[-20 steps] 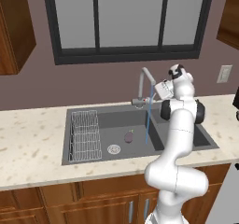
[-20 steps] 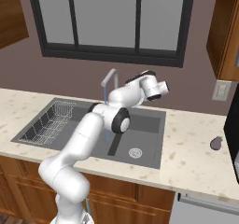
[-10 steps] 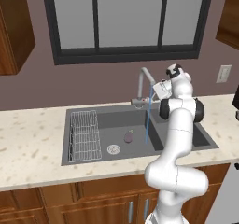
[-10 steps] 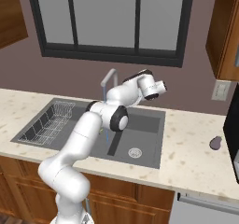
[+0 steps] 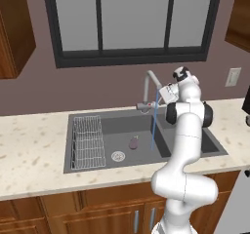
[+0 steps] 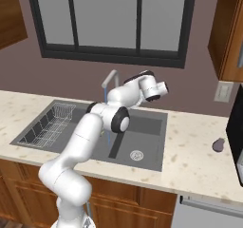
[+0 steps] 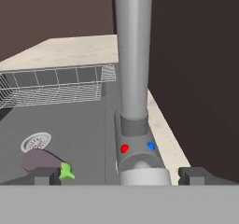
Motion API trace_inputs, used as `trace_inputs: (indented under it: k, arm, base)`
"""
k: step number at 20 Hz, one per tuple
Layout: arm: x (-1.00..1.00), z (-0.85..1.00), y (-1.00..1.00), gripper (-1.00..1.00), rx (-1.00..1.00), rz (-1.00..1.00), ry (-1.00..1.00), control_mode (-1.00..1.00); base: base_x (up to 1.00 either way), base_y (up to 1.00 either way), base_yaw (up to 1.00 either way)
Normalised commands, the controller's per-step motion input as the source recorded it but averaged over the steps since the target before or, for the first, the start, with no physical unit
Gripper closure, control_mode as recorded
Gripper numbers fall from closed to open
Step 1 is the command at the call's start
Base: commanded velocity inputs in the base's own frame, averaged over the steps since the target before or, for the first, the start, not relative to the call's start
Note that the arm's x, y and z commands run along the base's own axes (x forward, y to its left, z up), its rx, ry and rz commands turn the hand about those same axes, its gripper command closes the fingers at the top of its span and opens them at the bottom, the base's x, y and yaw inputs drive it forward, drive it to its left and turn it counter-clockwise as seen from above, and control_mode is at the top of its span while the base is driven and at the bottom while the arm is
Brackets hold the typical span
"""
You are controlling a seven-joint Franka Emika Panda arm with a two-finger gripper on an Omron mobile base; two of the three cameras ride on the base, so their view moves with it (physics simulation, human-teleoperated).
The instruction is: Turn on the sink faucet. Then move the eggplant from the counter to the sink. Turn off the sink. Move the vegetable from the sink to the pot next to the stove. Finally move the pot to the rear right burner.
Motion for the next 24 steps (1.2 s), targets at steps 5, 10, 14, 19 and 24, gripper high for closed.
trace_inputs:
  k: [5,10,14,19,24]
  arm:
    - [0.0,0.0,0.56,-1.0,0.0,0.0,0.0,-1.0]
    - [0.0,0.0,0.58,-1.0,0.0,0.0,0.0,-1.0]
    - [0.0,0.0,0.59,-1.0,0.0,0.01,0.0,-1.0]
    - [-0.03,0.0,0.6,-1.0,0.0,0.01,0.0,-1.0]
    - [-0.06,0.0,0.59,-1.0,0.0,0.01,0.0,-1.0]
  base:
    - [0.0,0.0,0.0]
    - [0.0,0.0,0.0]
    - [0.0,0.0,0.0]
    - [0.0,0.0,0.0]
    - [0.0,0.0,0.0]
